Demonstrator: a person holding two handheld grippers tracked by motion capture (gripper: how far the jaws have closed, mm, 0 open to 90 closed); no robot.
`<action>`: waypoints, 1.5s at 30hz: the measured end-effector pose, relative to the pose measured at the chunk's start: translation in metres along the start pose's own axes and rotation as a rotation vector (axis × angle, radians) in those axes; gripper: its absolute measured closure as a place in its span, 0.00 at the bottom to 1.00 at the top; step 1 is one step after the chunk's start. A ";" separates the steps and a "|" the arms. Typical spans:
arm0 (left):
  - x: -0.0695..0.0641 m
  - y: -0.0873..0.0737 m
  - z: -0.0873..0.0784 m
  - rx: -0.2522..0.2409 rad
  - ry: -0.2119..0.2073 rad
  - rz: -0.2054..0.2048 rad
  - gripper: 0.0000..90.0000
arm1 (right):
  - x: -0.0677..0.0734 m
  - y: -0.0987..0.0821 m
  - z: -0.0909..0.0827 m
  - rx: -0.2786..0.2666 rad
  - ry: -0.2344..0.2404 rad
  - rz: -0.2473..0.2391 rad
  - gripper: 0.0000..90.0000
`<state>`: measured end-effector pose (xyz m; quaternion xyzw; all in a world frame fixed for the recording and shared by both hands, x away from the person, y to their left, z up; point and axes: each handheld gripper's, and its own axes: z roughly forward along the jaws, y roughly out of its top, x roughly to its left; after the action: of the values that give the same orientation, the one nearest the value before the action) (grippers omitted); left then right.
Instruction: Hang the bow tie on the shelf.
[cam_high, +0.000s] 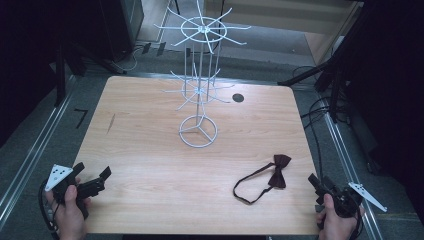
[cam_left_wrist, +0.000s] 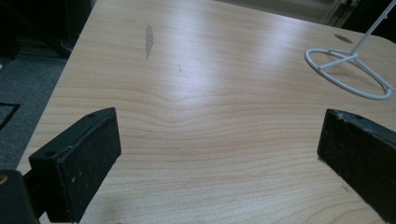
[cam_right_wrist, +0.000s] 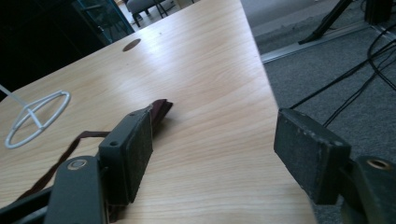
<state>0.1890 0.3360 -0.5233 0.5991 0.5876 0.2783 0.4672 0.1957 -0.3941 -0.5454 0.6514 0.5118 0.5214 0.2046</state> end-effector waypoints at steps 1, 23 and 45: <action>0.000 0.000 0.000 0.001 -0.001 -0.001 0.00 | 0.003 0.001 0.000 0.002 0.008 -0.012 0.29; 0.000 0.000 0.000 0.004 0.000 0.001 0.00 | 0.098 -0.009 0.072 0.398 -0.063 -0.255 0.17; 0.001 0.000 0.000 0.001 -0.005 -0.012 0.00 | 0.106 -0.016 0.055 0.341 -0.048 -0.342 0.95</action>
<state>0.1897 0.3373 -0.5234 0.5967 0.5902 0.2736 0.4699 0.2302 -0.2796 -0.5283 0.5924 0.6904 0.3696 0.1891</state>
